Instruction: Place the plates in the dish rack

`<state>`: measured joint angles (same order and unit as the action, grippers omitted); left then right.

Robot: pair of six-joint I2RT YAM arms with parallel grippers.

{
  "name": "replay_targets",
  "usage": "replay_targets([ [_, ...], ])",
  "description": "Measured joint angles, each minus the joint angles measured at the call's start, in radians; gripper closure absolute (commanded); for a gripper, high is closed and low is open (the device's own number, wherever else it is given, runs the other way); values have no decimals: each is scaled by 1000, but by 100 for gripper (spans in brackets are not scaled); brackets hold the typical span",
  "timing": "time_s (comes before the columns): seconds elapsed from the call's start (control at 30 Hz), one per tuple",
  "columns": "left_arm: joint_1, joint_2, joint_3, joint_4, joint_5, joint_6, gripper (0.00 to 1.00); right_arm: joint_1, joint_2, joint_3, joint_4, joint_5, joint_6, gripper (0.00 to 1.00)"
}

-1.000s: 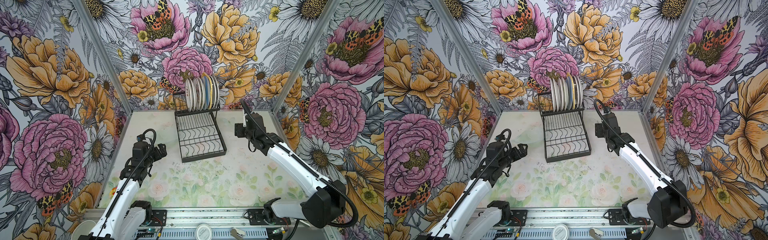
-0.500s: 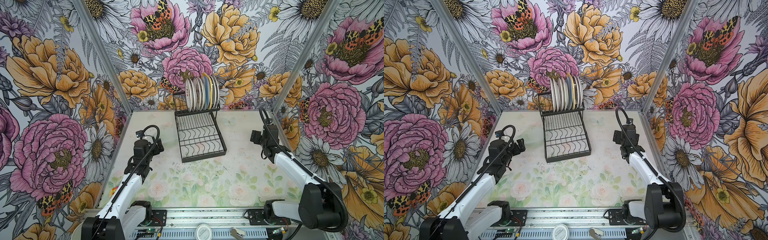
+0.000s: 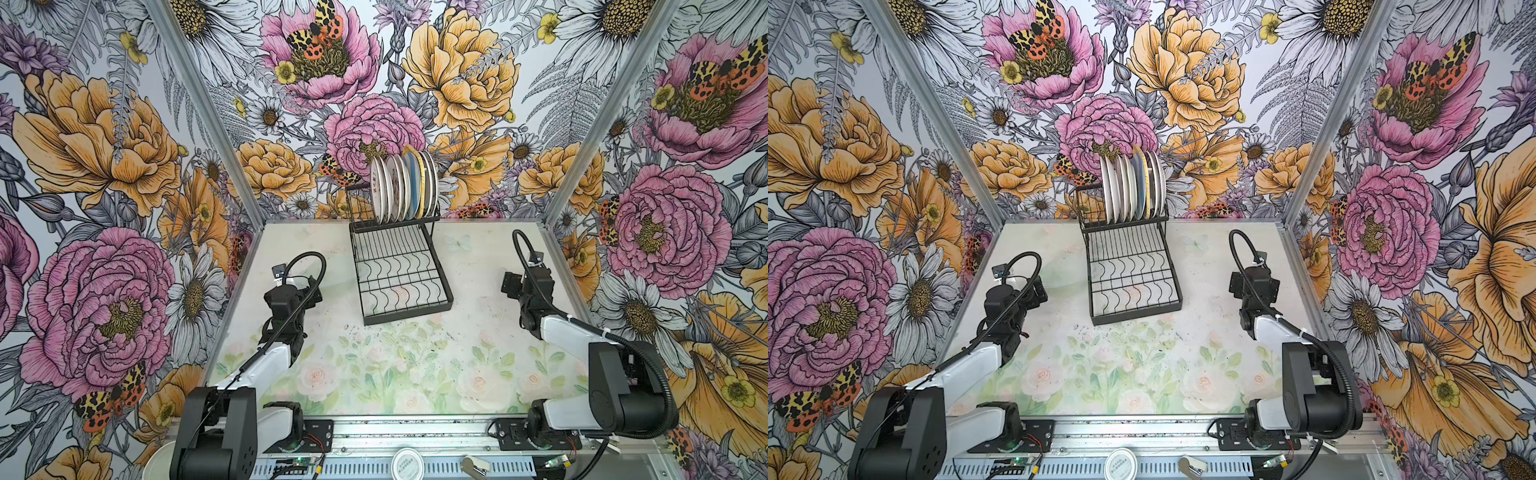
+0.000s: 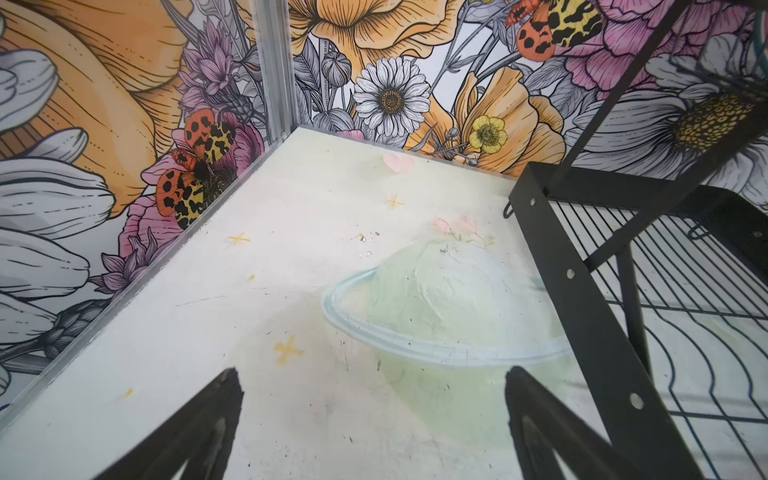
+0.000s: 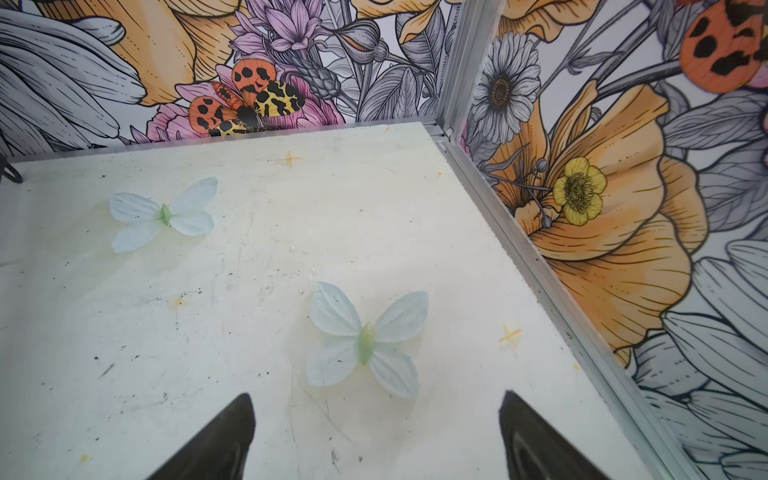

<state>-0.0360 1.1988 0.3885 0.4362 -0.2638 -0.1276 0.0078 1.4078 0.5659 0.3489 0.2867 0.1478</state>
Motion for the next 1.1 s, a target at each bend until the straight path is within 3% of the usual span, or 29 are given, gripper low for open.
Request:
replay_targets([
  [0.47,-26,245,-95,475,-118,96,1,0,82,-189,417,-34,-45,8],
  [0.73,-26,263,-95,552,-121,109,1,9,125,-223,545,-25,-57,4],
  [1.1,-19,269,-95,563,-106,109,1,22,125,-223,586,9,-60,0],
])
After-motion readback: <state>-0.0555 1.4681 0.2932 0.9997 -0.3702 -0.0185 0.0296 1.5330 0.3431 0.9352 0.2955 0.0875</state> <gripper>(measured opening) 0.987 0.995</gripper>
